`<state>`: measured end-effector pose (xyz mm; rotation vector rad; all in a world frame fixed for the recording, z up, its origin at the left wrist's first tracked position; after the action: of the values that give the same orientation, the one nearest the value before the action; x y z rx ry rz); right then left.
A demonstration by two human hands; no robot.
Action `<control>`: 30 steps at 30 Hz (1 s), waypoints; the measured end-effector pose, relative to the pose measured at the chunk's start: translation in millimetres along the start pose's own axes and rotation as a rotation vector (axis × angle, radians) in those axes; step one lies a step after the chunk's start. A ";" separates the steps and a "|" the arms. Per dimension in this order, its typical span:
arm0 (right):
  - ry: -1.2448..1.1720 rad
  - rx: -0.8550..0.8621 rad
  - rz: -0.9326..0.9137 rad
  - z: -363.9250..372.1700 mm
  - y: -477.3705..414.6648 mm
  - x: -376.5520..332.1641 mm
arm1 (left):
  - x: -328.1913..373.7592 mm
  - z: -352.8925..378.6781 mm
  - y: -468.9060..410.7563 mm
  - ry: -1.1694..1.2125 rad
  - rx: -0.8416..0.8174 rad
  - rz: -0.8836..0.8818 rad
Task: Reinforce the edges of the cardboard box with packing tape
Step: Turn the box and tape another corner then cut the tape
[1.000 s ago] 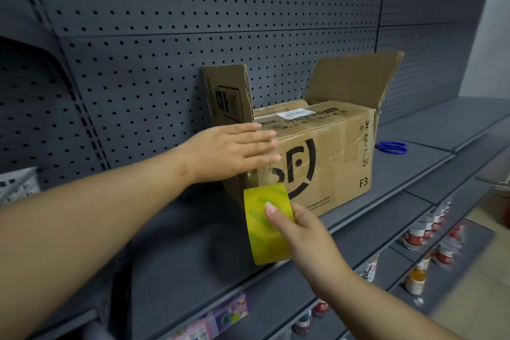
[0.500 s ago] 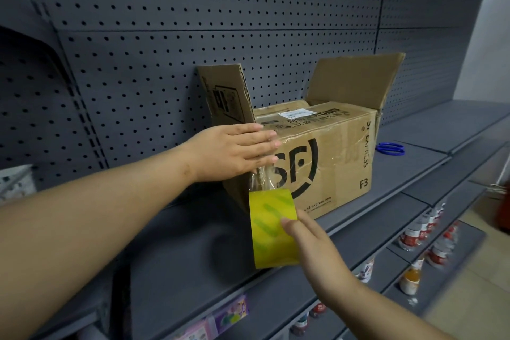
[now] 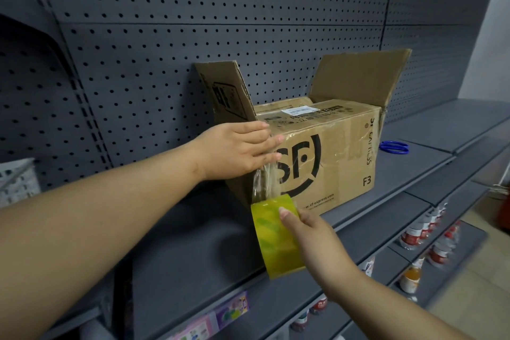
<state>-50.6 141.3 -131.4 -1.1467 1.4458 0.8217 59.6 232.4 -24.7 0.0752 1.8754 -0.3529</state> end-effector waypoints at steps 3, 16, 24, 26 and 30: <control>-0.060 0.032 -0.008 -5.3 2.5 -2.9 | -2.4 0.7 -0.9 0.010 0.010 -0.033; -0.056 0.077 -0.178 -4.0 6.4 -8.6 | -4.9 -16.6 -4.3 0.042 0.151 -0.307; -0.098 0.069 -0.167 -1.4 3.7 -5.4 | -10.9 -25.6 -10.6 0.046 0.094 -0.318; -0.106 0.072 -0.163 -1.8 3.3 -5.5 | -11.9 -27.8 -13.2 0.010 0.090 -0.352; -0.105 0.077 -0.156 -4.4 2.0 -5.4 | -7.2 -28.9 -20.1 -0.012 0.079 -0.421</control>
<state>-54.1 139.0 -125.5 -1.1256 1.2738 0.7009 30.9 222.2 -5.5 -0.2720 1.8584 -0.7140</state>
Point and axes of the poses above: each hand's wrist, its own y-axis away from the middle knuckle, its own z-axis out of the palm, x = y × z, the point moved 5 cm from there along -y, towards the middle knuckle, and after that the axes turned 1 degree about -z, right-handed, at the moved point
